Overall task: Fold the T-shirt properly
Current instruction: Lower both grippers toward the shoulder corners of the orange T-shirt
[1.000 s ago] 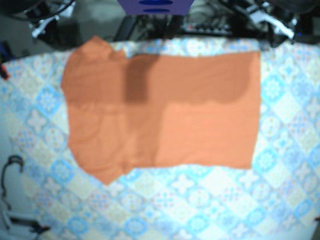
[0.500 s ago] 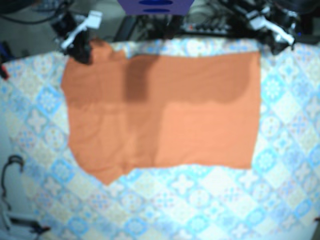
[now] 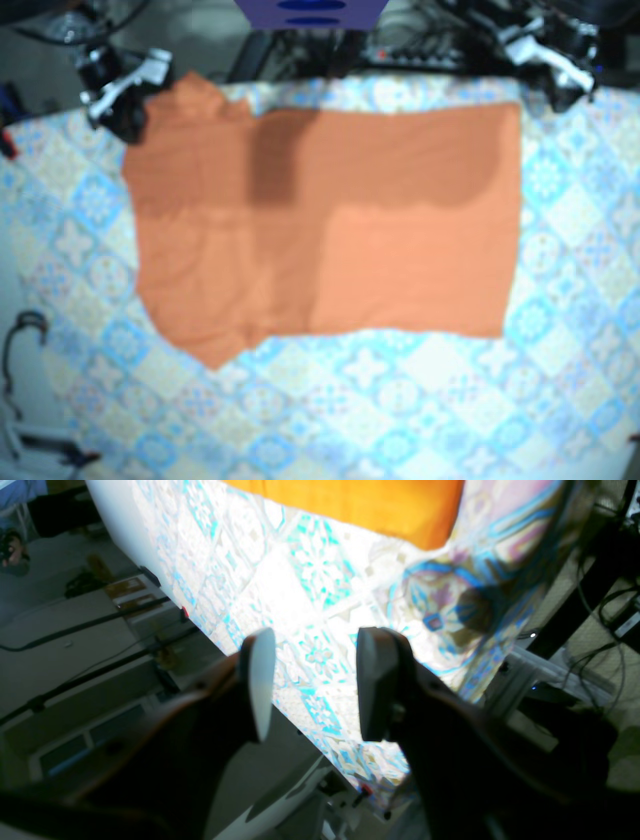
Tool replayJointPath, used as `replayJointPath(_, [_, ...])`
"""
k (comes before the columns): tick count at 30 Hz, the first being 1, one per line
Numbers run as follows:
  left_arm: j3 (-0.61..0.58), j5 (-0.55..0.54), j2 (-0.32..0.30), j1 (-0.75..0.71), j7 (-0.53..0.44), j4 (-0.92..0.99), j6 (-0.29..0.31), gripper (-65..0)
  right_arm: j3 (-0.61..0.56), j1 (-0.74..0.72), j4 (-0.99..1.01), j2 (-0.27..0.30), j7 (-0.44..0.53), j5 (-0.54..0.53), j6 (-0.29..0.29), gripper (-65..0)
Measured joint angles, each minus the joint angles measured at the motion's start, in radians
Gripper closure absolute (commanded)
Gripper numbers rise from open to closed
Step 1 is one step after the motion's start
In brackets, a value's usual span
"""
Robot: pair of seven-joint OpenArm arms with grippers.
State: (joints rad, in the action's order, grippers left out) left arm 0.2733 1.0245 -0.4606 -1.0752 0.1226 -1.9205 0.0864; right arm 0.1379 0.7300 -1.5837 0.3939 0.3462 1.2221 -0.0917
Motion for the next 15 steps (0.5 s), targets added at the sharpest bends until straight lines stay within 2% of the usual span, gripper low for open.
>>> replayJointPath(2, [0.0,0.0,0.0,-0.002,0.0,0.0,0.001,-26.1,0.023,0.013,0.009,0.027,-0.018,-0.037,-0.026,-19.1])
replayJointPath(4, [0.0,0.0,0.0,-0.002,0.001,0.0,0.0,-26.1,0.044,0.025,0.024,0.039,-0.02,-0.042,-0.024,-19.0])
replayJointPath(10, [0.0,0.0,0.0,0.0,0.001,0.0,0.0,-26.1,0.043,0.038,0.072,0.027,-0.008,-0.042,-0.018,-19.0])
replayJointPath(15, [0.0,0.0,0.0,0.0,0.0,0.0,0.0,-26.1,0.029,0.038,0.082,0.027,-0.011,-0.042,-0.075,-19.1])
